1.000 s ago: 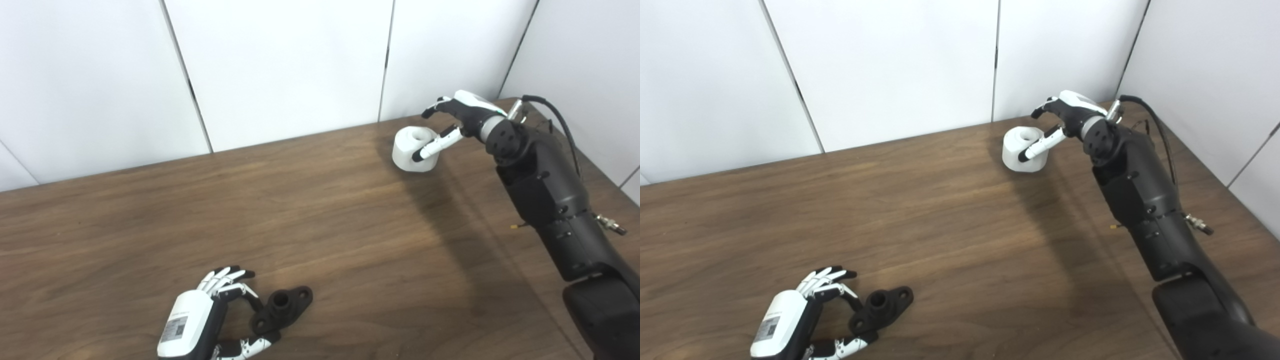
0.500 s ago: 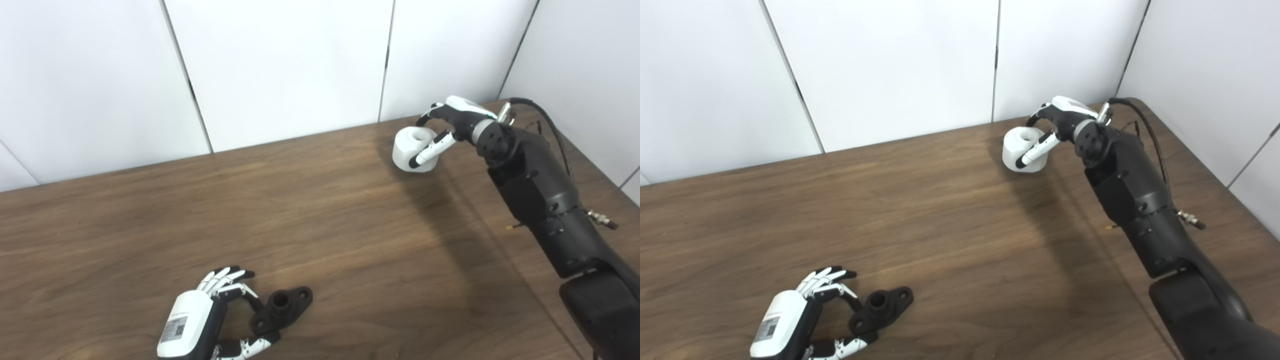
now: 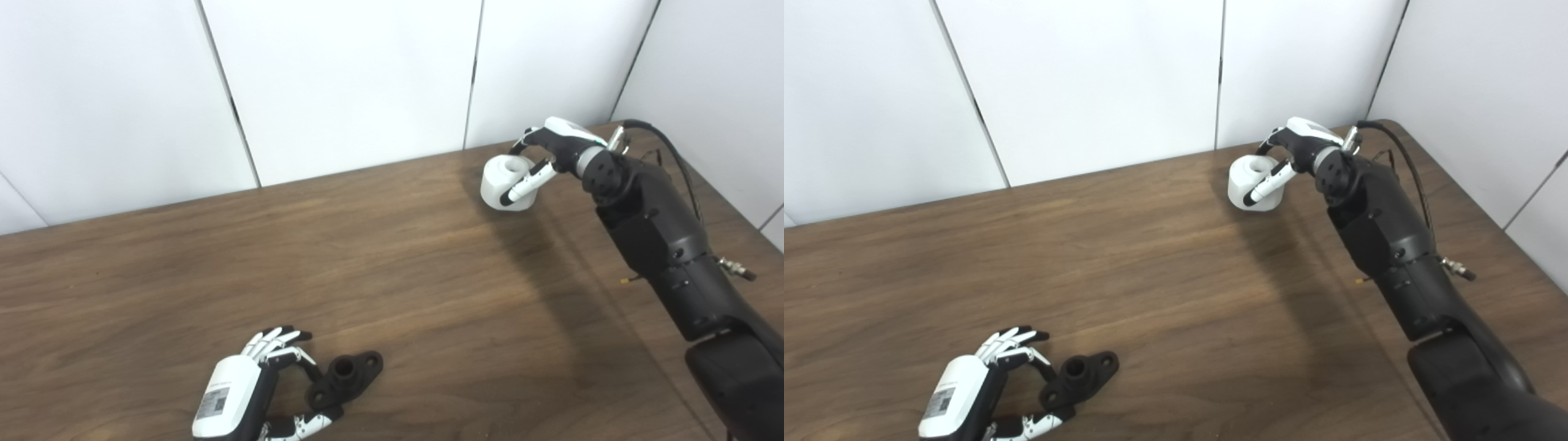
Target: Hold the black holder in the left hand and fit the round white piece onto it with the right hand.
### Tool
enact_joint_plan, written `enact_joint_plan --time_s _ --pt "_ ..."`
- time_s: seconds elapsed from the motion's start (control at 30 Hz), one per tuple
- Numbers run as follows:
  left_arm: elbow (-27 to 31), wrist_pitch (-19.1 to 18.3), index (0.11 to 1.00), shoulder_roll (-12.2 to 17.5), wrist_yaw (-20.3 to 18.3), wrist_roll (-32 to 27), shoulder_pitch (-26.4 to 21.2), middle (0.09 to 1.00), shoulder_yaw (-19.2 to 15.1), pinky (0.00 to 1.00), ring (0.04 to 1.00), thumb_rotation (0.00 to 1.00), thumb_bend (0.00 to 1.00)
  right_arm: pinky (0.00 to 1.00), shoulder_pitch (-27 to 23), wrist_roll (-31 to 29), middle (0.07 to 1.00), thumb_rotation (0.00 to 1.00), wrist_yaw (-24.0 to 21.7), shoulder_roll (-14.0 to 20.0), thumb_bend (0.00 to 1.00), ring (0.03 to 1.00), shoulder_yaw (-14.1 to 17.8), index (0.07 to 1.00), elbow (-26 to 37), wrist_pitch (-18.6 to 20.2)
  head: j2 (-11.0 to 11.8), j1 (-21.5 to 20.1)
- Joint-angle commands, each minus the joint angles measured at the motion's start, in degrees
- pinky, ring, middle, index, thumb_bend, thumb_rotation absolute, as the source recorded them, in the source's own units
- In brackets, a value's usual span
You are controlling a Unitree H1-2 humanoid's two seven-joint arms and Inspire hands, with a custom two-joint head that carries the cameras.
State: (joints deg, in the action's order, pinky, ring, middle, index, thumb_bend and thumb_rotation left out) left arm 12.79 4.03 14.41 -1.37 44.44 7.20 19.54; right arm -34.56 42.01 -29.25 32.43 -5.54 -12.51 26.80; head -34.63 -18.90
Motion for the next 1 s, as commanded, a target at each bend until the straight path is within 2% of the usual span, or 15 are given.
enact_joint_plan --time_s 0.0,0.37,0.6,0.73,0.77,0.83,0.97 --pt "-0.1 -2.0 0.488 0.8 -2.7 0.5 1.2 0.814 0.0 0.9 0.887 0.04 0.52 1.0 -2.4 -0.4 0.97 0.3 1.9 1.3 0.92 1.0 0.8 0.715 1.7 0.1 -0.1 0.0" --pt "-0.3 -1.8 0.488 0.8 -2.9 0.7 1.2 0.813 0.0 0.9 0.885 0.04 0.52 1.0 -1.8 -3.0 0.935 0.26 5.2 1.5 0.91 1.0 0.4 0.642 1.7 -0.3 -0.2 0.0" --pt "-0.4 -1.8 0.488 0.8 -2.8 0.8 1.1 0.815 0.0 0.91 0.887 0.04 0.52 1.0 -0.6 -2.1 0.914 0.21 6.9 2.0 0.87 1.0 -2.1 0.612 2.6 -1.0 -0.2 0.1" --pt "-0.2 -2.1 0.488 0.6 -3.1 0.9 1.2 0.818 0.0 0.91 0.892 0.04 0.52 1.0 0.3 -1.7 0.902 0.15 9.4 2.2 0.84 1.0 -3.5 0.594 2.1 -2.9 -0.3 0.1" --pt "-0.2 -2.0 0.488 0.6 -3.1 0.9 1.2 0.818 -0.1 0.91 0.892 0.04 0.52 0.98 0.4 -1.4 0.898 0.14 10.0 2.5 0.69 1.0 -4.1 0.544 1.8 -3.7 -0.3 0.1" --pt "0.1 -2.2 0.488 0.6 -3.3 1.1 1.2 0.817 -0.1 0.91 0.892 0.04 0.52 0.97 0.6 -0.6 0.892 0.14 11.3 2.7 0.56 1.0 -5.1 0.502 1.1 -5.0 -0.3 0.1" --pt "0.4 -2.5 0.488 0.5 -3.6 1.1 1.2 0.817 -0.1 0.91 0.893 0.04 0.52 0.96 0.8 0.6 0.881 0.14 12.8 3.2 0.53 0.999 -6.8 0.492 0.2 -6.5 -0.4 0.2"
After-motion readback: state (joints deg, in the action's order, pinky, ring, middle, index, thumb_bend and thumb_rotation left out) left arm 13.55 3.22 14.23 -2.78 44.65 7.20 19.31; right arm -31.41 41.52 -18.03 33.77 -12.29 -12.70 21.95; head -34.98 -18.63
